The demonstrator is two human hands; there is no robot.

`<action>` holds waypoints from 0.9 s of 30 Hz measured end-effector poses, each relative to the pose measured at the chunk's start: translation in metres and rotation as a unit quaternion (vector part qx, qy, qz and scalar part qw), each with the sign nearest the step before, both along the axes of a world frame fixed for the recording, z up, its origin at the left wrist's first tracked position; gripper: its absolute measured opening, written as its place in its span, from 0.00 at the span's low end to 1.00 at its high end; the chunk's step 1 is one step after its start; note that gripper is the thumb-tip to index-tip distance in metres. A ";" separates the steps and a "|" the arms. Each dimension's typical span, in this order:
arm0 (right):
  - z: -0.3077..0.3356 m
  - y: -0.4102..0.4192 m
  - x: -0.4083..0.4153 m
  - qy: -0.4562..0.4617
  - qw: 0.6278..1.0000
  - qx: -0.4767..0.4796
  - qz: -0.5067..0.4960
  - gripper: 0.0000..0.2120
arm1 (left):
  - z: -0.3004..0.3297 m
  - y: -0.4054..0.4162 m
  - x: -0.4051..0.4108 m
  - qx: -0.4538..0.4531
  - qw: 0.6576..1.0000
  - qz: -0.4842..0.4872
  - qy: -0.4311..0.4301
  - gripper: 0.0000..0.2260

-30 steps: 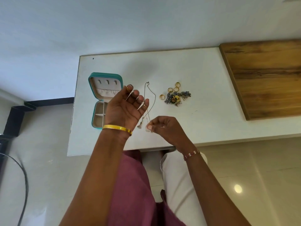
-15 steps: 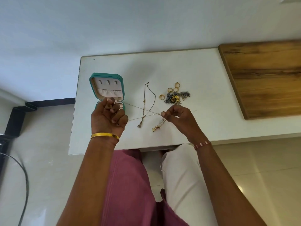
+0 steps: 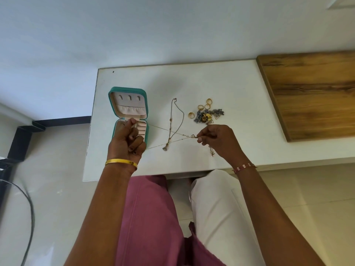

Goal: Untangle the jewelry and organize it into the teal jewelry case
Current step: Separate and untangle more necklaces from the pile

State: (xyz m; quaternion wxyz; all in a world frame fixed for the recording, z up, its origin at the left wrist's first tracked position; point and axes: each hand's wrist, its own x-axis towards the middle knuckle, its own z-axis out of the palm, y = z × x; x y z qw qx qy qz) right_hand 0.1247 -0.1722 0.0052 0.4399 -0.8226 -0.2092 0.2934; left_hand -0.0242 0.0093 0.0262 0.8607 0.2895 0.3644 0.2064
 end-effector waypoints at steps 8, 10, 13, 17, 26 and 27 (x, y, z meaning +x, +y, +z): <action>-0.004 -0.004 0.000 -0.063 0.998 -0.012 -0.016 0.02 | -0.015 -0.010 -0.003 0.080 0.993 -0.007 0.083 0.11; -0.005 -0.004 0.000 -0.064 0.997 -0.003 -0.030 0.01 | -0.020 -0.013 -0.003 0.102 0.989 -0.020 0.108 0.12; -0.005 -0.005 -0.001 -0.075 0.996 0.010 -0.051 0.01 | -0.029 -0.019 -0.003 0.145 0.975 -0.032 0.162 0.13; 0.005 -0.005 0.001 -0.030 0.991 0.079 -0.103 0.06 | -0.040 -0.029 -0.003 0.195 0.952 -0.051 0.230 0.13; 0.014 0.005 -0.010 0.028 0.965 0.189 -0.179 0.13 | -0.051 -0.046 -0.005 0.214 0.924 0.013 0.316 0.10; 0.012 0.005 -0.011 0.018 0.961 0.187 -0.202 0.13 | -0.053 -0.046 -0.006 0.224 0.915 0.019 0.335 0.10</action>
